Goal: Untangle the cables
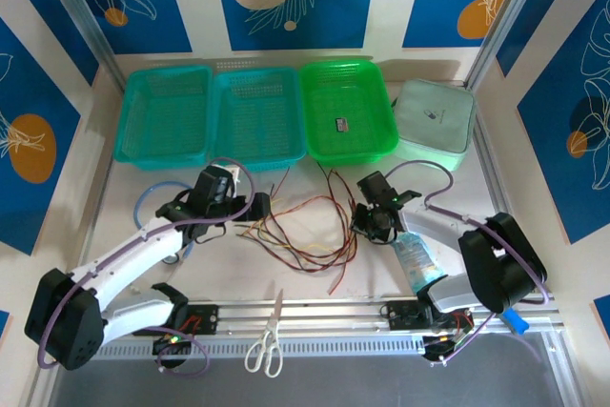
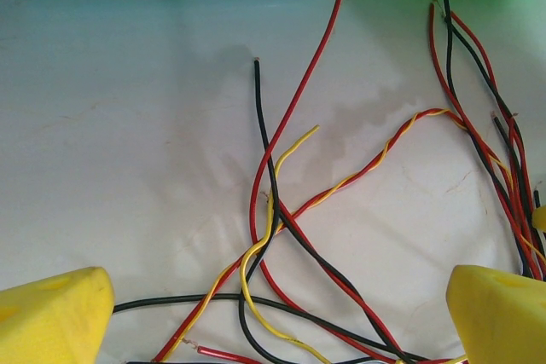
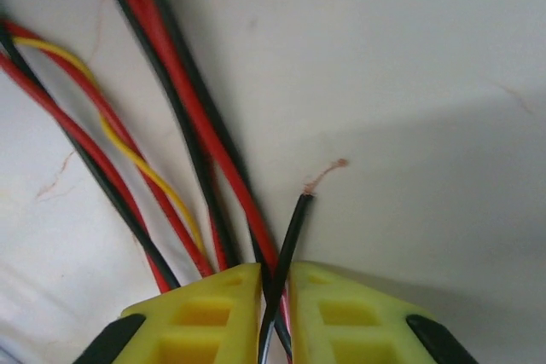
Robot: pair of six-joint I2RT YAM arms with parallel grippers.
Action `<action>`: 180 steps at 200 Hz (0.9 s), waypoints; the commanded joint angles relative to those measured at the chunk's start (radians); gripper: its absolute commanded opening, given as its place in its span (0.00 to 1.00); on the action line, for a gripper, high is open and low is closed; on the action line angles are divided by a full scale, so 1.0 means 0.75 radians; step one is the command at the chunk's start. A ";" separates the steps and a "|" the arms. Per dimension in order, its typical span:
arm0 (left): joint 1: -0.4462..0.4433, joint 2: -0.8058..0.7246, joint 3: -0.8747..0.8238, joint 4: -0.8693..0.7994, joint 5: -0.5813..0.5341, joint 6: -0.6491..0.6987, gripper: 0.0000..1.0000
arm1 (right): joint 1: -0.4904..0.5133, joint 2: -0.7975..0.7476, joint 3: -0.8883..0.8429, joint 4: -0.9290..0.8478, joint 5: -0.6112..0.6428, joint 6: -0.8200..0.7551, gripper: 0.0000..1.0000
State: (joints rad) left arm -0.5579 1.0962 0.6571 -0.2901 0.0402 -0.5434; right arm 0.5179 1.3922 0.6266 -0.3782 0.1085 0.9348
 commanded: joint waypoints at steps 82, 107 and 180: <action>-0.021 0.012 0.121 0.026 0.103 0.000 1.00 | 0.005 -0.254 0.082 -0.134 0.067 0.004 0.00; -0.020 0.043 0.183 0.054 0.166 -0.006 1.00 | -0.016 -0.381 0.117 -0.191 0.113 -0.019 0.00; -0.021 0.115 0.299 0.016 0.253 -0.022 1.00 | -0.093 -0.543 0.337 -0.175 0.073 -0.183 0.00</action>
State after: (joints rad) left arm -0.5636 1.1759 0.8326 -0.2691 0.1833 -0.5488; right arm 0.4603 1.0061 0.7937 -0.4969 0.1719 0.8673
